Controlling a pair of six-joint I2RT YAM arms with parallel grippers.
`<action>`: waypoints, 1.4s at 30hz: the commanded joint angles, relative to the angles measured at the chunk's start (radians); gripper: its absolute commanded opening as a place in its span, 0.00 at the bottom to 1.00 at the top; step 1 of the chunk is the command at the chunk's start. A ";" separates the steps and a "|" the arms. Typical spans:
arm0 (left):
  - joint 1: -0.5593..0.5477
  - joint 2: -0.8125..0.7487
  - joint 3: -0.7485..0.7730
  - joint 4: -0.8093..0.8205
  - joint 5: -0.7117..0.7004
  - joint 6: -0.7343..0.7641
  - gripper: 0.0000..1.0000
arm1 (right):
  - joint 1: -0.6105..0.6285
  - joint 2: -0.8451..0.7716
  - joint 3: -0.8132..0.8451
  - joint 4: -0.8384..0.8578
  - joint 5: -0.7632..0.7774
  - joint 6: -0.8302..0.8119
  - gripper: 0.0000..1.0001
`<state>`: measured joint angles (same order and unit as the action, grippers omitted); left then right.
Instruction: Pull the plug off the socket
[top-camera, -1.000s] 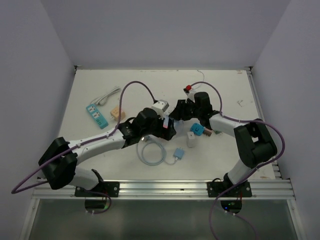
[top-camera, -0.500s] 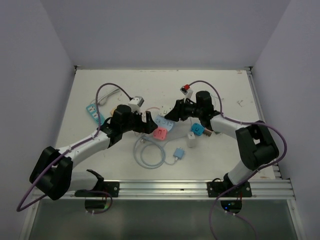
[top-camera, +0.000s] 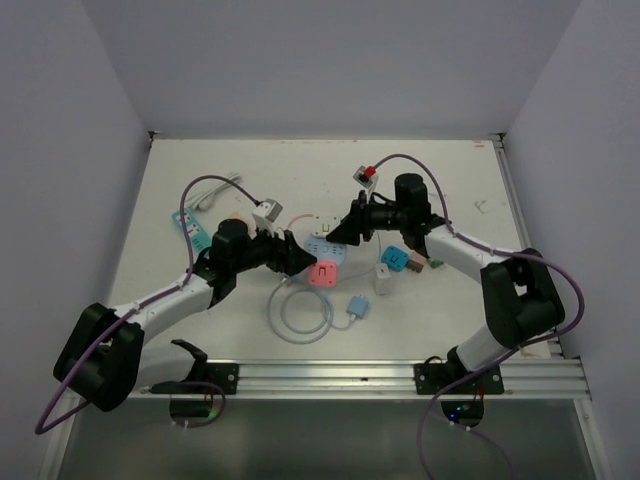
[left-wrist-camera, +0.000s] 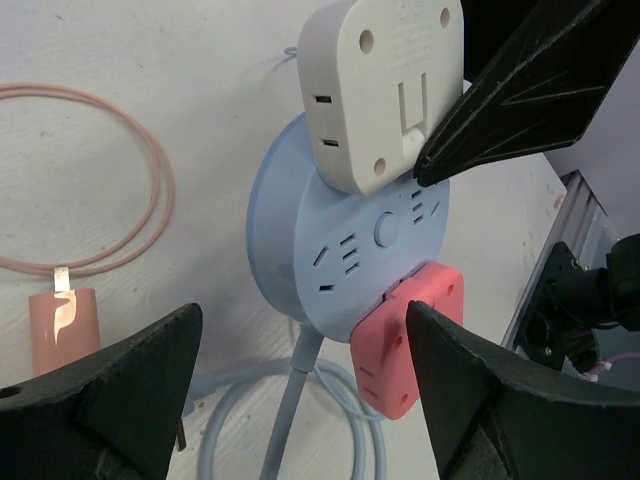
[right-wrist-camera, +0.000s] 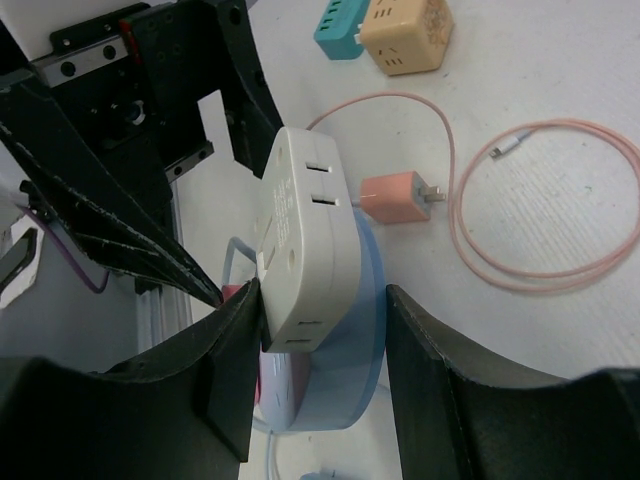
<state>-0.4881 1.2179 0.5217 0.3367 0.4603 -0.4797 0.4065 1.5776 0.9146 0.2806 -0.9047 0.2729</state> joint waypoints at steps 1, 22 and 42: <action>0.009 -0.012 -0.015 0.137 0.077 -0.020 0.86 | 0.011 -0.060 0.052 0.005 -0.125 -0.040 0.00; 0.009 0.049 -0.074 0.331 0.207 -0.105 0.63 | 0.045 -0.083 0.066 0.057 -0.195 -0.089 0.00; 0.020 0.042 -0.103 0.453 0.282 -0.178 0.00 | 0.045 -0.097 0.056 0.005 -0.160 -0.144 0.49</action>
<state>-0.4713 1.2770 0.4259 0.7170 0.7254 -0.6666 0.4492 1.5227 0.9237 0.2897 -1.0981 0.1474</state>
